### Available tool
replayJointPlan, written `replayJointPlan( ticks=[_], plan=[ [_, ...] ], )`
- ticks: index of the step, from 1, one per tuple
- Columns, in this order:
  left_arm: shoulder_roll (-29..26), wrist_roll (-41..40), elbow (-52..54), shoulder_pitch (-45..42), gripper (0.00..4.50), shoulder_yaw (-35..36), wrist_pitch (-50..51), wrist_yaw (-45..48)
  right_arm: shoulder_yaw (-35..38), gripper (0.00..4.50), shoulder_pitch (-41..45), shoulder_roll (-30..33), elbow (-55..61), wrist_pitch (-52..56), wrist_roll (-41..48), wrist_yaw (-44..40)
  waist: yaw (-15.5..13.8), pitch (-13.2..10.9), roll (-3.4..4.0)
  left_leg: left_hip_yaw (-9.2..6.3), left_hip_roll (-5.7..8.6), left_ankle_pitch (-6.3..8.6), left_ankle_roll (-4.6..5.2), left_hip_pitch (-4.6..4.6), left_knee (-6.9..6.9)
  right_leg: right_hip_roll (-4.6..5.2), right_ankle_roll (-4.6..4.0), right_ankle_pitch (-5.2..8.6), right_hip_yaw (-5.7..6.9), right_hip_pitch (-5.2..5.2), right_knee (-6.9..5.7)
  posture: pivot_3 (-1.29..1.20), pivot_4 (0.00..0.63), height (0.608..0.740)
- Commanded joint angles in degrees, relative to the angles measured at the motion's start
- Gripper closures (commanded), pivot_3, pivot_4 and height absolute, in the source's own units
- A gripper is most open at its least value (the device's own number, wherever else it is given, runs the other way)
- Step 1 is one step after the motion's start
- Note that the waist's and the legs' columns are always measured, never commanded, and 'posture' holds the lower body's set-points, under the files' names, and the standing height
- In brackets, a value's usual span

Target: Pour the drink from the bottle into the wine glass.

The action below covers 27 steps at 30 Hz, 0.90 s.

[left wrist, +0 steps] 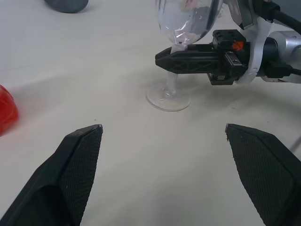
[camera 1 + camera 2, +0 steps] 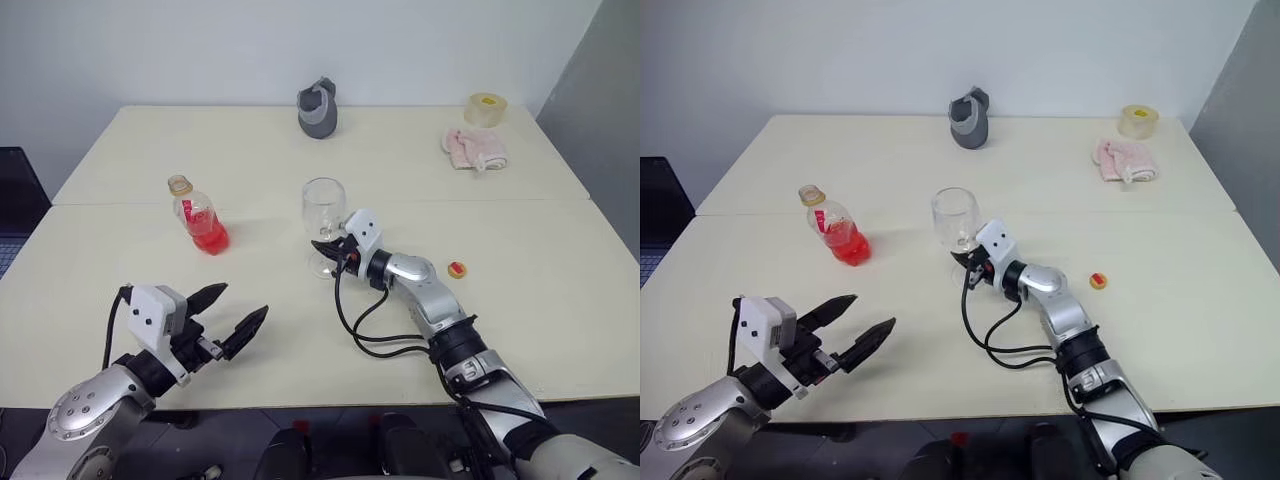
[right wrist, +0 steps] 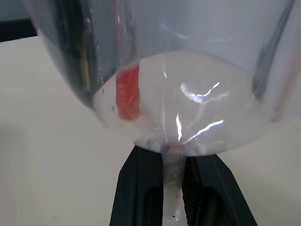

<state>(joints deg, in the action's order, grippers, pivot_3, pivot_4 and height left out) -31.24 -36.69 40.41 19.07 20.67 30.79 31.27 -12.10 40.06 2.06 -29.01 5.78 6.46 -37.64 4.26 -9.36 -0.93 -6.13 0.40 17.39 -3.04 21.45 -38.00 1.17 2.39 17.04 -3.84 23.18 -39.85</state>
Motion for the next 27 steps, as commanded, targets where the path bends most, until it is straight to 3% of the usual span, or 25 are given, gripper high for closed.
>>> replayJointPlan(
  ticks=[1,5,18,27],
  plan=[
    [-0.38,-0.46,1.43,-1.69,0.0,0.46,-1.02,-0.46,1.41,4.28,1.23,-0.56,0.1,1.15,1.23,-0.71,-0.01,0.0,0.0,-0.01,0.0,0.0,0.0,0.0,0.0,0.0,0.0,0.0,0.02,0.0,0.0,0.0,0.15,0.74],
    [-0.7,-0.27,0.43,-3.17,0.0,0.17,-1.11,-0.12,1.03,4.28,-0.11,-0.36,1.71,1.5,0.94,-1.24,0.0,0.0,0.0,0.01,0.01,0.0,0.0,0.0,0.0,0.0,0.0,0.0,0.0,0.0,0.0,0.0,0.15,0.74],
    [-1.22,0.67,-2.87,-6.52,0.0,-1.42,-1.95,1.68,1.24,0.1,-3.25,1.04,8.38,3.0,1.27,-1.45,-0.01,-0.01,0.01,0.0,0.0,0.0,-0.01,0.02,0.02,0.0,0.0,0.0,0.01,0.02,0.02,0.0,0.15,0.74],
    [-1.2,1.63,-4.69,-7.81,0.0,-2.35,-3.08,1.6,0.66,0.04,-8.14,3.33,17.85,8.22,2.48,-2.26,-0.2,-0.01,0.01,-0.01,0.0,0.0,0.0,0.03,0.02,0.0,0.0,0.0,0.01,0.02,0.03,0.0,0.15,0.74]
  ],
)
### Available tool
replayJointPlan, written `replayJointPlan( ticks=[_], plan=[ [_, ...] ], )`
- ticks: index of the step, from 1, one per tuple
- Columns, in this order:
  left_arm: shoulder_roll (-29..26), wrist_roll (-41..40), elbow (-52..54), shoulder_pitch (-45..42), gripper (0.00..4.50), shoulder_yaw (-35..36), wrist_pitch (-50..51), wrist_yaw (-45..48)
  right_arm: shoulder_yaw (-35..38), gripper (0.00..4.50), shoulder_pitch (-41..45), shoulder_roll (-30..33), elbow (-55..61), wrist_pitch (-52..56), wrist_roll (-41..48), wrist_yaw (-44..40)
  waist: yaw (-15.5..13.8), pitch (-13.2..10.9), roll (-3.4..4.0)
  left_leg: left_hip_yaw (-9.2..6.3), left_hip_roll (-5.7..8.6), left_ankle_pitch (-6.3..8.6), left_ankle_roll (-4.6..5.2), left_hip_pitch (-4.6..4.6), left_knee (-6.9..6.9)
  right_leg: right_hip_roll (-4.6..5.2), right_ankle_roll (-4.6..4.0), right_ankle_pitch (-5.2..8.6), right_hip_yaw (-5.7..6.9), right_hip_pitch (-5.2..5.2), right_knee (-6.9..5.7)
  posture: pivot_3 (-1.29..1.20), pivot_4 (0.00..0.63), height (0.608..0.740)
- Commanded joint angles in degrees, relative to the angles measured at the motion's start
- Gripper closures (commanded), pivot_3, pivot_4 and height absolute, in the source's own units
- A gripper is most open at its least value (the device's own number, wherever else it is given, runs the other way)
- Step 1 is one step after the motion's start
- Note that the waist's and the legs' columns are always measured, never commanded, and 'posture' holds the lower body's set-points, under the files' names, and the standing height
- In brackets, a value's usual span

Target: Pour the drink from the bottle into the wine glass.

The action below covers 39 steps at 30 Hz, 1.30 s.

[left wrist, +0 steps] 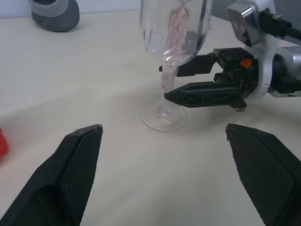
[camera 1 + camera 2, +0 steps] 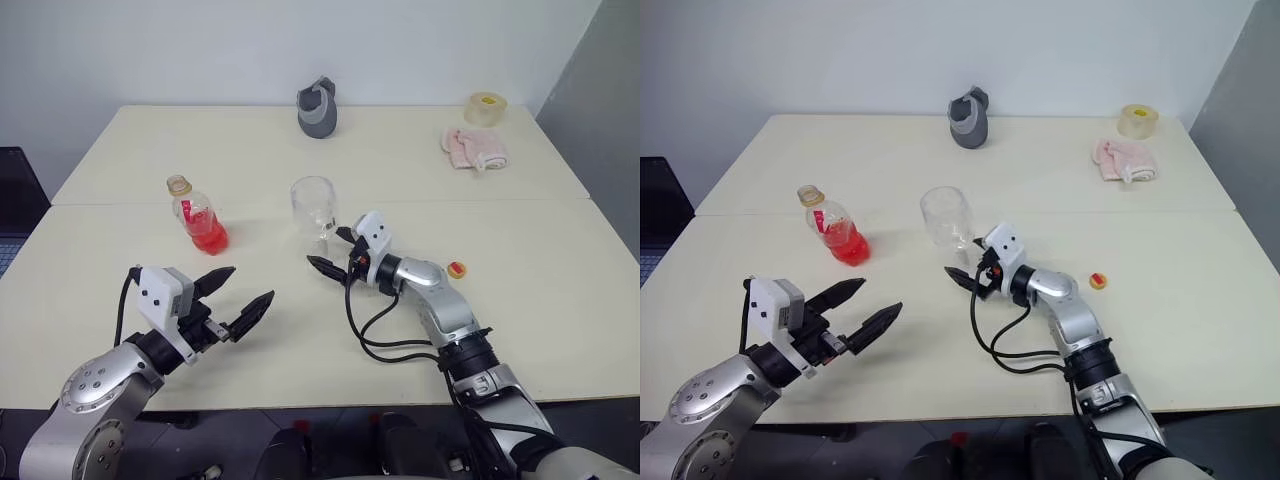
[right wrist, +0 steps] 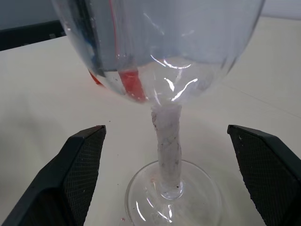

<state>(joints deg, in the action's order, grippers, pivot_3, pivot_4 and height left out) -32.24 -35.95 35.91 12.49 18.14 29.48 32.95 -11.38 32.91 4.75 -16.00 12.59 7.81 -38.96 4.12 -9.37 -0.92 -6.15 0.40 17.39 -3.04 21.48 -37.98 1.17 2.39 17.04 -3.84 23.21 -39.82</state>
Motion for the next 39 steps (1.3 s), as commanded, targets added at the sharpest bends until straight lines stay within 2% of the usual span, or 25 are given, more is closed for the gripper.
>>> replayJointPlan(
  ticks=[1,7,12,21,27,39],
  plan=[
    [-0.19,1.15,-0.74,-1.69,0.0,0.16,-1.96,-0.14,-0.12,0.04,-1.61,0.95,5.82,1.89,1.25,-0.97,-0.21,0.0,0.0,0.0,0.0,0.0,0.0,0.0,0.0,0.0,0.0,0.0,0.0,0.0,0.0,0.0,0.15,0.74],
    [2.16,3.64,-2.71,-3.71,0.0,-1.49,-3.19,-2.75,1.33,0.04,-5.09,5.39,12.39,5.06,1.65,-1.12,-0.82,0.0,-0.01,0.02,0.02,0.0,0.0,0.02,-0.01,0.0,0.0,0.0,-0.01,0.0,0.06,0.0,0.15,0.74],
    [8.23,7.43,-4.99,-6.94,0.0,-1.44,-3.11,-12.14,5.32,0.04,-13.33,13.0,26.95,13.11,6.36,-2.28,-1.65,0.02,-0.03,-0.1,0.03,0.0,0.0,0.17,-0.07,0.07,0.0,0.0,0.09,-0.01,0.17,0.0,0.15,0.74],
    [10.72,14.81,-12.88,-10.37,0.0,0.03,-8.08,-18.81,11.16,0.04,-23.3,19.59,46.49,19.4,22.62,-7.66,-1.82,0.02,-0.03,-0.08,0.02,0.01,0.01,0.17,-0.06,0.01,0.01,0.0,0.09,-0.01,0.18,0.0,0.15,0.74],
    [9.36,17.92,-20.9,-13.48,0.0,1.63,-12.62,-18.88,11.25,0.04,-23.91,20.26,50.03,21.44,27.63,-5.88,-2.1,0.03,-0.06,-0.12,0.03,0.01,0.01,0.17,-0.07,0.0,0.01,0.0,0.18,-0.05,0.22,0.0,0.15,0.74],
    [7.3,19.06,-36.16,-22.81,0.0,-0.24,-18.46,-13.53,9.95,0.04,-23.07,20.55,48.65,20.08,24.87,-1.89,-2.35,0.04,-0.07,-0.14,0.06,-0.03,-0.05,0.2,-0.09,0.0,0.01,-0.01,0.22,-0.04,0.25,0.0,0.15,0.74]
  ],
)
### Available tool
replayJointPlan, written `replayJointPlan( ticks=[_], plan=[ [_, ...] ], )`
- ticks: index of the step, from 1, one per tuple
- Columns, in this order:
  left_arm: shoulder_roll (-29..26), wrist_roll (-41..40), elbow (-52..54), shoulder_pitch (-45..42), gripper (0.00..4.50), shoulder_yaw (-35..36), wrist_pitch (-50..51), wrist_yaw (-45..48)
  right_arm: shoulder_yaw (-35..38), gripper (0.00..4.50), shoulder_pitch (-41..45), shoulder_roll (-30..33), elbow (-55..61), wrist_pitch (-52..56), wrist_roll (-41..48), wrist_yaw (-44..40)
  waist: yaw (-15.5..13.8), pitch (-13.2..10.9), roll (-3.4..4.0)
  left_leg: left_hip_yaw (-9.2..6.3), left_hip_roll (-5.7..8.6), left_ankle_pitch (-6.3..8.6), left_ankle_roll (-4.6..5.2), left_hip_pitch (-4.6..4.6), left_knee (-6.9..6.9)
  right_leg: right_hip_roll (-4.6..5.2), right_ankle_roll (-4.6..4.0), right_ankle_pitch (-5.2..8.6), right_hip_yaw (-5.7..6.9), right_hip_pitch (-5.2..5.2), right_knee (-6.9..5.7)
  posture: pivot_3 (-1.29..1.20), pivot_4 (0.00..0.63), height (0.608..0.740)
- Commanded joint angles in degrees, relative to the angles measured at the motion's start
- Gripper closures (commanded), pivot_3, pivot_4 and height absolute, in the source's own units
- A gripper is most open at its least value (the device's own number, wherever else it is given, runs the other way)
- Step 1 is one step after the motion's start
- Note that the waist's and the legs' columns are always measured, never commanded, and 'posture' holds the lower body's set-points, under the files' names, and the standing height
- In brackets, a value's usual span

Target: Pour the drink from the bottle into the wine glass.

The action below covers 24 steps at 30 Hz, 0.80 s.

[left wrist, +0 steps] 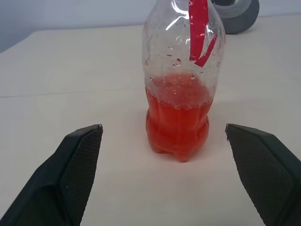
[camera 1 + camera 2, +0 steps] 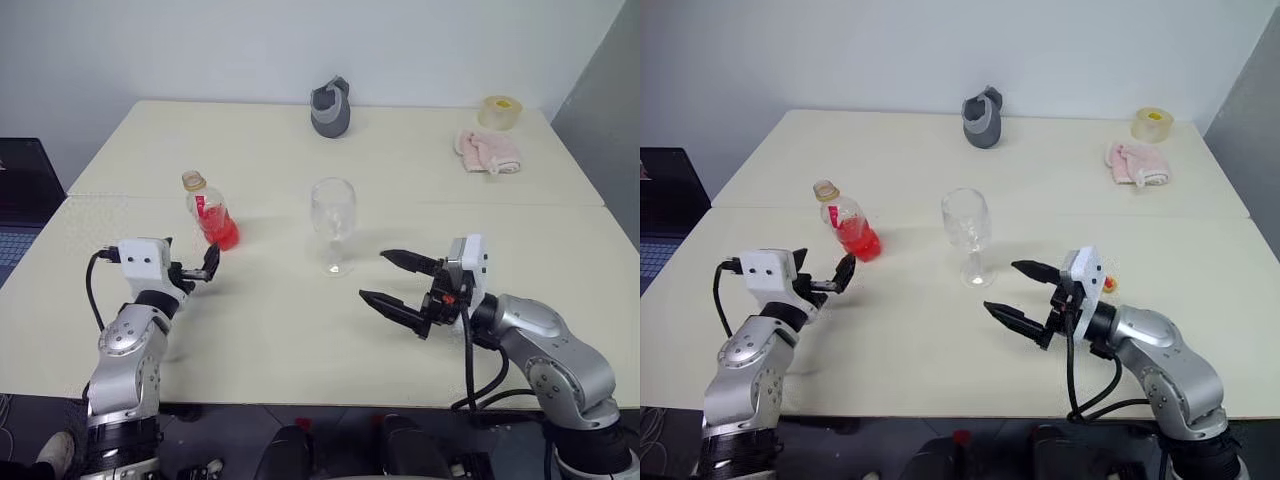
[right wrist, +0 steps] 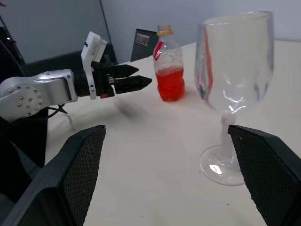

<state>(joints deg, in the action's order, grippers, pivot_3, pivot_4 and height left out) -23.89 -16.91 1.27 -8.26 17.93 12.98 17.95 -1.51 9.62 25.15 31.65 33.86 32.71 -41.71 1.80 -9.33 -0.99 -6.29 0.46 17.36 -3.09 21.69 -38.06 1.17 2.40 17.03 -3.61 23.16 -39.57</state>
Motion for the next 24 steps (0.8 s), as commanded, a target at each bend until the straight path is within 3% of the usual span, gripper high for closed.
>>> replayJointPlan(
  ticks=[1,24],
  plan=[
    [-1.08,0.07,-2.65,-2.93,0.0,-0.21,-2.1,2.0,0.16,0.04,0.05,0.29,1.1,-1.26,0.03,0.87,-0.04,0.0,0.0,-0.01,0.0,0.0,-0.01,0.0,0.0,0.0,0.0,0.0,0.01,0.0,0.0,0.0,0.15,0.74],
    [-2.38,5.57,-32.3,-22.57,0.0,-4.18,-16.22,7.74,0.82,0.04,0.44,0.68,0.81,-0.86,1.02,3.89,0.05,0.02,-0.03,-0.02,0.07,-0.05,-0.09,0.06,-0.05,-0.01,0.01,0.0,0.06,0.03,-0.02,0.0,0.15,0.74]
  ],
)
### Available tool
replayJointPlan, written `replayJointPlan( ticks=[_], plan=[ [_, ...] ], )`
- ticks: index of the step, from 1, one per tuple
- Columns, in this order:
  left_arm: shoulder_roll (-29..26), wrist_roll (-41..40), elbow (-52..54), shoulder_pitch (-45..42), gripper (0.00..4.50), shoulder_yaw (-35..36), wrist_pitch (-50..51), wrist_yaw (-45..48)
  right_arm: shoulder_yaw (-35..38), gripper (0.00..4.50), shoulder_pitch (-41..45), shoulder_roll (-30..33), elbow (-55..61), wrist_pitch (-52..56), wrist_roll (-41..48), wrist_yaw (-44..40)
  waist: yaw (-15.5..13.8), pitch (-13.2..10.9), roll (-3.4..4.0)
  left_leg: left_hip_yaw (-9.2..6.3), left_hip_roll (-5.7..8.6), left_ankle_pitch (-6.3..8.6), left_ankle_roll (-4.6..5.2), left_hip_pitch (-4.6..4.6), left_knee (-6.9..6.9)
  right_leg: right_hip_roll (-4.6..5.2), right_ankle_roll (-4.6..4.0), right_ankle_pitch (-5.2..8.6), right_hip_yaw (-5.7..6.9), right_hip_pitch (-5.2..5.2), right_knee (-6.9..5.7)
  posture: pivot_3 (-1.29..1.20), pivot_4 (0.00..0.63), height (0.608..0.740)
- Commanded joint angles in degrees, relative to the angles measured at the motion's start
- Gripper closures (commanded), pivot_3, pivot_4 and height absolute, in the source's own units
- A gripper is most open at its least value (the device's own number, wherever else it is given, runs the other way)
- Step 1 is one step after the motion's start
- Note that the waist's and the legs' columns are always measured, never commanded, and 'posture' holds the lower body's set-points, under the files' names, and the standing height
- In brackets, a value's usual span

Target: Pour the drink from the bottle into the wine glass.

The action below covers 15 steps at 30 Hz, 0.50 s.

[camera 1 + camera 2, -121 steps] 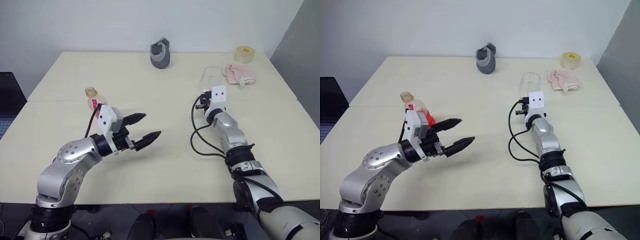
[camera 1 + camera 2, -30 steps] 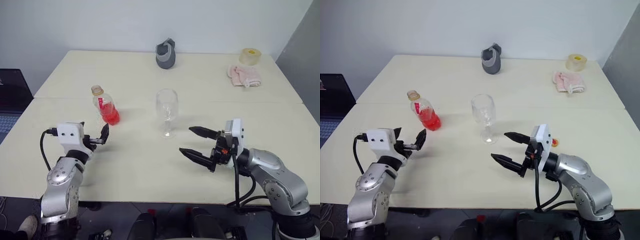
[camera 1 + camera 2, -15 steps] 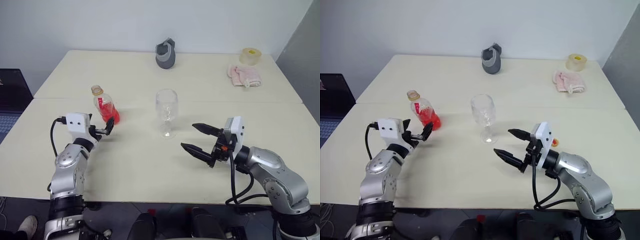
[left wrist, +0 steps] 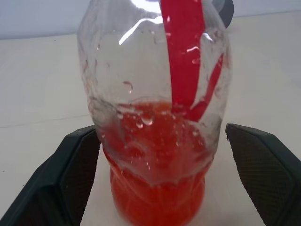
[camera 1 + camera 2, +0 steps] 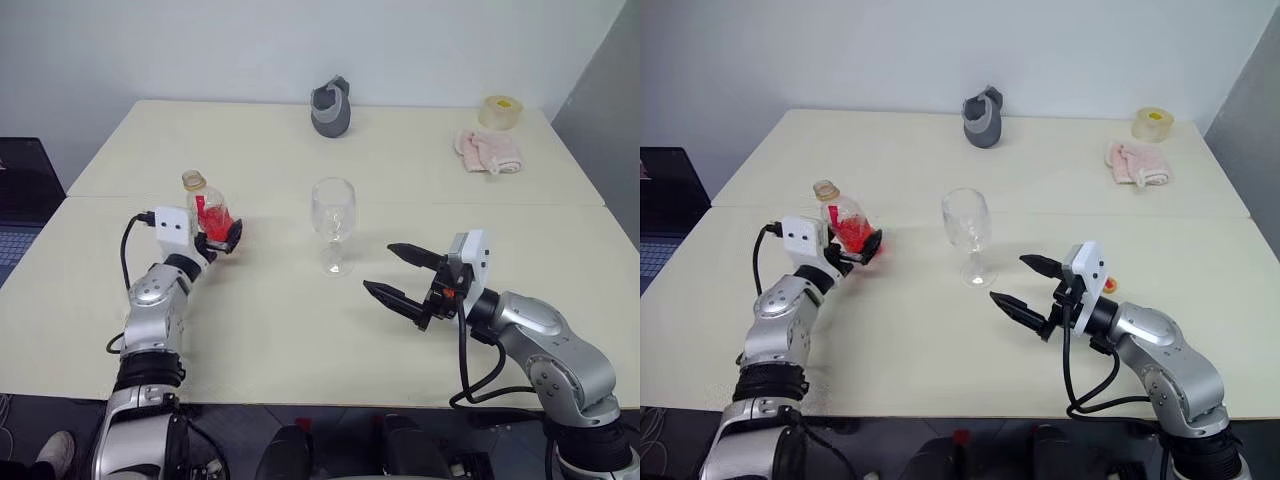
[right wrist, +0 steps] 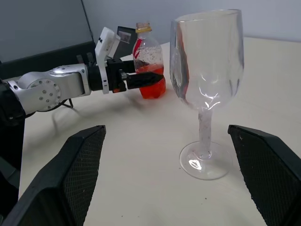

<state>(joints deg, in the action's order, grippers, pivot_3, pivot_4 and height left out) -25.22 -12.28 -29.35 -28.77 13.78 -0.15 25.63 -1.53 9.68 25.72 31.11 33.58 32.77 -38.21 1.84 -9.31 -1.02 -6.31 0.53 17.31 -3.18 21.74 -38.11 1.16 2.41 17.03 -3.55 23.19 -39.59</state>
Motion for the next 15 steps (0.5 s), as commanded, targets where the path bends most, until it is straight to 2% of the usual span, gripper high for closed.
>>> replayJointPlan(
  ticks=[1,12,13,15],
  plan=[
    [-1.09,1.19,-3.28,-2.97,0.0,0.07,-3.92,-0.16,0.84,0.04,0.4,0.08,1.48,-0.51,1.08,0.42,0.01,0.0,0.0,0.0,0.0,0.0,0.0,0.0,0.0,0.0,0.0,0.0,0.0,0.0,0.0,0.0,0.15,0.74],
    [-0.98,2.26,-15.87,-9.79,0.0,-0.08,-10.23,1.29,0.78,0.04,0.81,0.45,2.47,0.62,2.37,0.66,0.04,0.0,0.0,-0.01,0.02,0.0,0.0,0.01,-0.02,-0.01,0.0,0.0,0.03,0.02,-0.05,0.0,0.15,0.74],
    [-0.93,2.18,-16.34,-9.99,0.4,0.01,-10.45,1.52,0.74,0.0,0.69,0.52,2.57,0.62,2.42,0.75,0.04,0.0,0.0,0.0,0.02,-0.01,-0.01,0.01,-0.03,-0.01,0.0,0.0,0.03,0.02,-0.05,0.0,0.15,0.74],
    [-0.88,1.97,-17.14,-10.41,0.9,0.1,-10.77,2.02,0.79,0.0,0.7,0.54,2.55,0.69,2.55,1.0,0.04,0.0,0.0,-0.01,0.02,0.0,0.0,0.02,-0.03,-0.01,0.0,0.0,0.03,0.02,-0.05,0.0,0.15,0.74]
  ],
)
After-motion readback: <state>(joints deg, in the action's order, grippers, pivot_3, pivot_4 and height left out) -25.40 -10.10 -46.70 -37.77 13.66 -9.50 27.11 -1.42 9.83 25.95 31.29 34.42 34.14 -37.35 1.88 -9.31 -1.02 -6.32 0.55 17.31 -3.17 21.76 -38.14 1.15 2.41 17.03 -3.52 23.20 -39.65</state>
